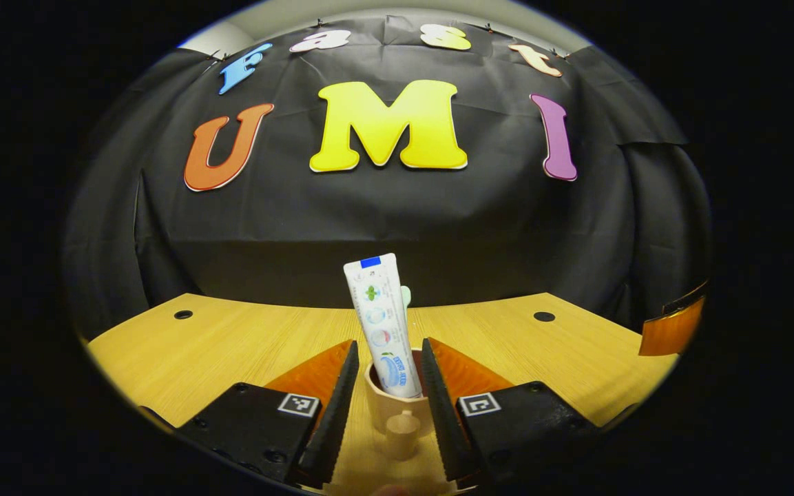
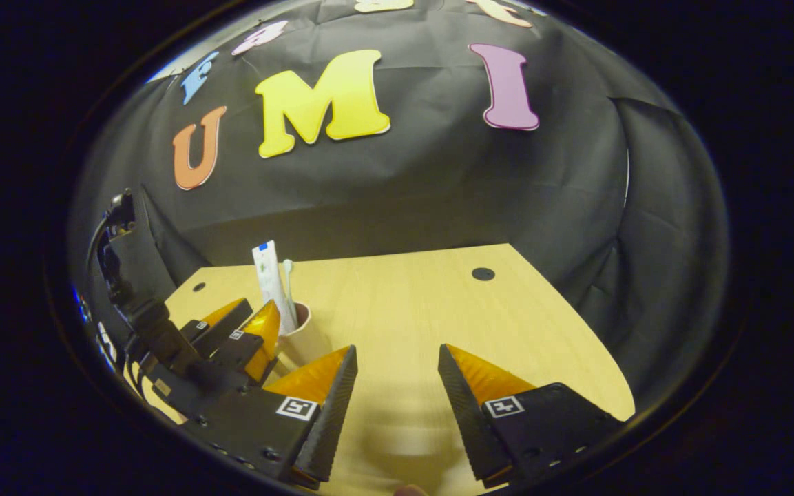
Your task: Put the toothbrush and toothpaste on the desktop into the cup, then pick up the cup and place it on the coaster on the desktop.
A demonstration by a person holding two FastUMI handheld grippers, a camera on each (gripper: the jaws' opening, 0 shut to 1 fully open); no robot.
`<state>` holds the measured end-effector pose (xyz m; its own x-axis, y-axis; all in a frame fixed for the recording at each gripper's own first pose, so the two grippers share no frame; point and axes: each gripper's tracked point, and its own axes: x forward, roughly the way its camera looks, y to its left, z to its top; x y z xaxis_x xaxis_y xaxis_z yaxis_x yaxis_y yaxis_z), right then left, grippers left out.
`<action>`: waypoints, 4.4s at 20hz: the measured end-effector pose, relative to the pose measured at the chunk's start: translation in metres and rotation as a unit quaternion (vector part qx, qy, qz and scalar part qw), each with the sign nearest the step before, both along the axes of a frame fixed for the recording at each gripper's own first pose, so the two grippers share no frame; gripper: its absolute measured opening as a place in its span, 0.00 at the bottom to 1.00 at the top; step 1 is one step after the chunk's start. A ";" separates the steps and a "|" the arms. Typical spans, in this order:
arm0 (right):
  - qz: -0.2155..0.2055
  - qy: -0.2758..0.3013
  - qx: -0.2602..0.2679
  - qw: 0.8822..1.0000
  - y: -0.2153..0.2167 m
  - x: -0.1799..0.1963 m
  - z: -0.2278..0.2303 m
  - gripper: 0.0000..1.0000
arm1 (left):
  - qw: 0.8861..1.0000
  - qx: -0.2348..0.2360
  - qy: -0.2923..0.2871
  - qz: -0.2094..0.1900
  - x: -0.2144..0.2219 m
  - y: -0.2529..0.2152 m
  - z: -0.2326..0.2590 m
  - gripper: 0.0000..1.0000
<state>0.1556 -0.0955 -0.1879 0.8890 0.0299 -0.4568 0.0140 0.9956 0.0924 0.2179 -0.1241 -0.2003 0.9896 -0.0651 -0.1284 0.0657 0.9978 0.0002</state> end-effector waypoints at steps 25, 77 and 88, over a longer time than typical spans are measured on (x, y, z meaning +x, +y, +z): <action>-0.010 0.198 -0.009 0.980 0.169 0.040 -0.059 0.75 | 0.995 0.018 0.003 0.093 -0.108 0.219 0.106 0.94; 0.022 0.384 -0.054 0.921 0.153 0.062 -0.108 0.46 | 0.987 0.001 0.059 0.151 -0.119 0.283 0.076 0.95; 0.027 0.444 -0.052 0.894 0.153 0.072 -0.114 0.28 | 0.981 -0.002 0.068 0.181 -0.131 0.297 0.074 0.95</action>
<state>0.2279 0.0573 -0.3021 0.1740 -0.0222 -0.9845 -0.0129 0.9996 -0.0248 0.0866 0.1727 -0.1258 0.9212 0.2875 -0.2621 -0.2946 0.9555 0.0125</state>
